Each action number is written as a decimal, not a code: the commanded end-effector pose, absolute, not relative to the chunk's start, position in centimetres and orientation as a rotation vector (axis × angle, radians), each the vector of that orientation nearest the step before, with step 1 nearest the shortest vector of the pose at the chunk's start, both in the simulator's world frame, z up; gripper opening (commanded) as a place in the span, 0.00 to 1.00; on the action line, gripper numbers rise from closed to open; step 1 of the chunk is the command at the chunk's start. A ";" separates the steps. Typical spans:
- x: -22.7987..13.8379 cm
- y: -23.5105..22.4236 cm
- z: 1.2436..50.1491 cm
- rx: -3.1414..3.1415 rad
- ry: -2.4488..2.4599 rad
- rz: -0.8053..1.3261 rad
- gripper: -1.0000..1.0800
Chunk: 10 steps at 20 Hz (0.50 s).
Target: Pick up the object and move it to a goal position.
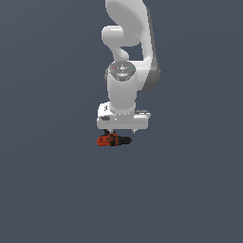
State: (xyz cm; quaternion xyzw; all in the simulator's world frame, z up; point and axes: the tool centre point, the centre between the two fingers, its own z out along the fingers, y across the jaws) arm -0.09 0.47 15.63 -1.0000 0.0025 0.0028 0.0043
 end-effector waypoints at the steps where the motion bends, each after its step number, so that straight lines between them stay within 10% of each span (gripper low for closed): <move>1: -0.1 0.5 15.6 -3.133 0.008 0.009 0.81; 10: 0.3 0.0 16.4 -3.133 0.028 -0.009 0.81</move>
